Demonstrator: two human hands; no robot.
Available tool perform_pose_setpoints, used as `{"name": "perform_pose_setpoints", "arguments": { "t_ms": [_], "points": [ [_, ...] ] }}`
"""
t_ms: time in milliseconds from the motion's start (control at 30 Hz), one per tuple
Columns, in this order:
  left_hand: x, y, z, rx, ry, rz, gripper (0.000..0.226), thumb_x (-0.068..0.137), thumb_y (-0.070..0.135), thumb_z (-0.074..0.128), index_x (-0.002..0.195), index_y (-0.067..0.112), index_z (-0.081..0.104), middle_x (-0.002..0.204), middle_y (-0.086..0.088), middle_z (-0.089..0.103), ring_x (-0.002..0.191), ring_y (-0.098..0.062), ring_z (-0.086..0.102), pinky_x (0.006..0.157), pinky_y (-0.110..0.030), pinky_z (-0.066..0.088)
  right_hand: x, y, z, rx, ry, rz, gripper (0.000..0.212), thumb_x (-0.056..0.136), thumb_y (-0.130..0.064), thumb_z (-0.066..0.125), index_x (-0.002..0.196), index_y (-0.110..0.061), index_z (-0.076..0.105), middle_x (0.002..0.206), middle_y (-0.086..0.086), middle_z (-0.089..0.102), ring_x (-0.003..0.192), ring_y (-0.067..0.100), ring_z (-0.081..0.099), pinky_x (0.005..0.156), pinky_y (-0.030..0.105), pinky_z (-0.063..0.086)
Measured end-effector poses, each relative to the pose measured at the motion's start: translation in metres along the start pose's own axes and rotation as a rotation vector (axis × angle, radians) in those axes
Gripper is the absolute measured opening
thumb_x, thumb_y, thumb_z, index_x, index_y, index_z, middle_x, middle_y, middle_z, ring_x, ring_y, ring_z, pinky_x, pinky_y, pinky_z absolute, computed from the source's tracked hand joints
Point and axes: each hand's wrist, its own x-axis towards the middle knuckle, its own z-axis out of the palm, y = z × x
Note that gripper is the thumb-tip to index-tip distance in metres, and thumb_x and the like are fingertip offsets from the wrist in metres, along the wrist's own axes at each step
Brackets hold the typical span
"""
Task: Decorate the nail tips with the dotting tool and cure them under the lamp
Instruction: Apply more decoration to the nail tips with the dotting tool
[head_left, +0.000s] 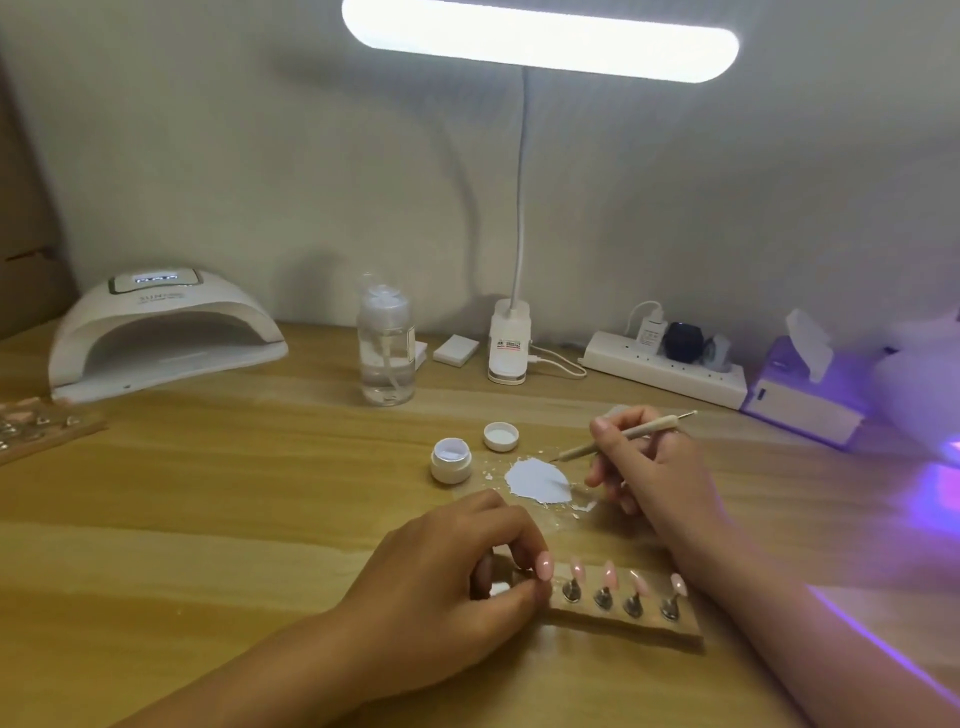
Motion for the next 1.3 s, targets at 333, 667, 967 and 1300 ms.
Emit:
{"name": "perform_pose_setpoints", "arguments": {
  "t_ms": [333, 667, 967, 1300],
  "points": [
    [0.001, 0.000, 0.000, -0.005, -0.002, 0.006, 0.010, 0.083, 0.045, 0.065, 0.090, 0.039, 0.059, 0.097, 0.019, 0.059, 0.075, -0.008, 0.058, 0.065, -0.021, 0.042, 0.000, 0.005, -0.001, -0.049, -0.084, -0.090, 0.004, 0.095, -0.014, 0.064, 0.098, -0.011, 0.064, 0.073, 0.003, 0.074, 0.047, 0.001, 0.053, 0.045, 0.013, 0.040],
    [0.005, -0.003, -0.004, -0.107, -0.077, -0.007, 0.008, 0.084, 0.036, 0.070, 0.088, 0.037, 0.063, 0.093, 0.017, 0.061, 0.064, -0.008, 0.053, 0.064, -0.025, 0.043, -0.002, -0.013, -0.006, 0.231, -0.040, 0.014, 0.024, 0.101, -0.023, 0.051, 0.112, -0.022, 0.072, 0.102, -0.003, 0.077, 0.050, 0.006, 0.051, 0.043, 0.016, 0.039],
    [-0.001, 0.002, -0.001, 0.077, 0.004, 0.099, 0.011, 0.084, 0.043, 0.060, 0.093, 0.038, 0.055, 0.093, 0.030, 0.053, 0.076, -0.005, 0.059, 0.060, -0.020, 0.045, 0.004, -0.014, -0.001, 0.435, 0.066, 0.176, 0.049, 0.076, -0.019, 0.078, 0.114, -0.011, 0.048, 0.074, 0.003, 0.072, 0.047, 0.008, 0.056, 0.038, 0.018, 0.040],
    [-0.001, -0.001, 0.003, 0.071, 0.041, 0.108, 0.008, 0.084, 0.038, 0.060, 0.092, 0.036, 0.056, 0.091, 0.028, 0.057, 0.075, -0.003, 0.062, 0.057, -0.015, 0.039, 0.001, -0.037, -0.020, 0.121, -0.108, -0.004, 0.044, 0.098, -0.059, 0.044, 0.098, -0.021, 0.066, 0.081, 0.003, 0.076, 0.050, 0.019, 0.064, 0.045, 0.023, 0.050]
  ]
}}
